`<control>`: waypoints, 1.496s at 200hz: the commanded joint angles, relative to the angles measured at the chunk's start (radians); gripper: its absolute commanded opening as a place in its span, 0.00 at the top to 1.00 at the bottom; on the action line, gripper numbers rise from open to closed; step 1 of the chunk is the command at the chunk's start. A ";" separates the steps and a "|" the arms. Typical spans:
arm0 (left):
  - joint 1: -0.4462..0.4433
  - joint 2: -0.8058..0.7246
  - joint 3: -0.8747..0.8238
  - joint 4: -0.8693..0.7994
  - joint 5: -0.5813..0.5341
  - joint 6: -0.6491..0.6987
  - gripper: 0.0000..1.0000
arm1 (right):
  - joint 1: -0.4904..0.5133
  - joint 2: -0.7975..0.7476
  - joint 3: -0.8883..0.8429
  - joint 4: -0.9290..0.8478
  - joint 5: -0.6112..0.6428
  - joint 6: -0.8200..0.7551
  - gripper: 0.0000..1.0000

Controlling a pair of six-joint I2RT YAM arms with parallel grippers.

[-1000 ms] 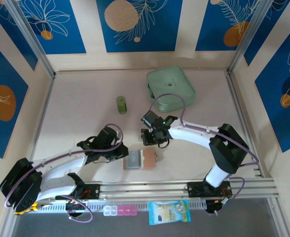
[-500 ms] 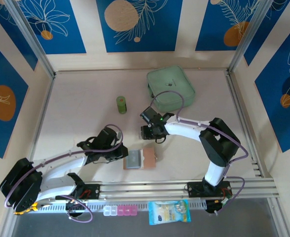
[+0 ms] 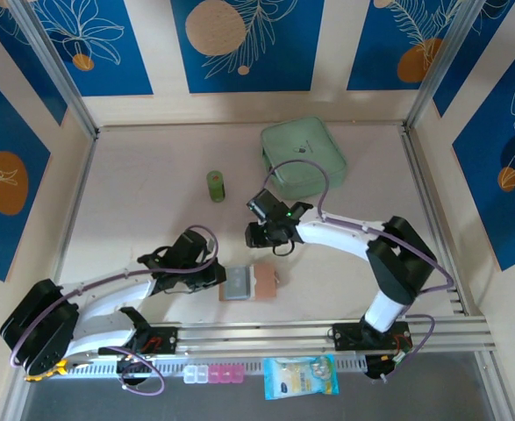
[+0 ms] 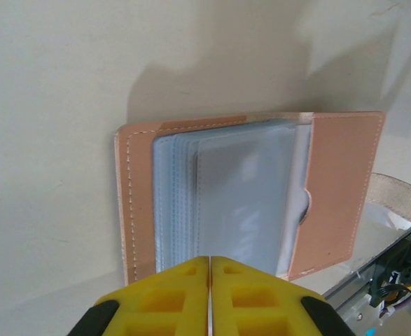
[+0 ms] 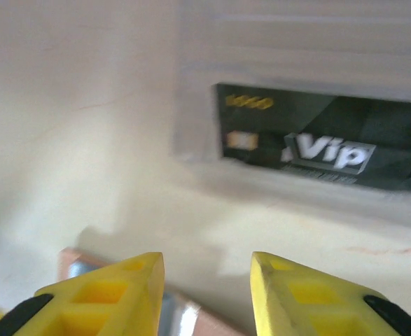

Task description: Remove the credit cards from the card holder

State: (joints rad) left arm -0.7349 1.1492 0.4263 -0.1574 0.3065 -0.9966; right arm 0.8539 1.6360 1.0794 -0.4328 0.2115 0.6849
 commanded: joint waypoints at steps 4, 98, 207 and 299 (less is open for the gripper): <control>0.008 0.025 0.001 -0.045 0.003 0.003 0.93 | 0.048 -0.072 -0.030 0.009 -0.062 0.046 0.64; 0.008 0.058 -0.007 -0.075 -0.037 0.031 0.95 | 0.188 -0.058 -0.095 0.094 -0.208 0.236 0.68; 0.008 0.097 -0.014 -0.043 -0.033 0.036 0.96 | 0.191 -0.007 -0.193 0.232 -0.279 0.326 0.63; 0.009 0.116 -0.002 -0.053 -0.037 0.046 0.96 | 0.163 0.020 -0.222 0.220 -0.270 0.327 0.68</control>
State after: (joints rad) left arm -0.7349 1.2411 0.4248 -0.1711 0.2878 -0.9661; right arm 1.0233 1.6363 0.8787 -0.2054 -0.0452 1.0012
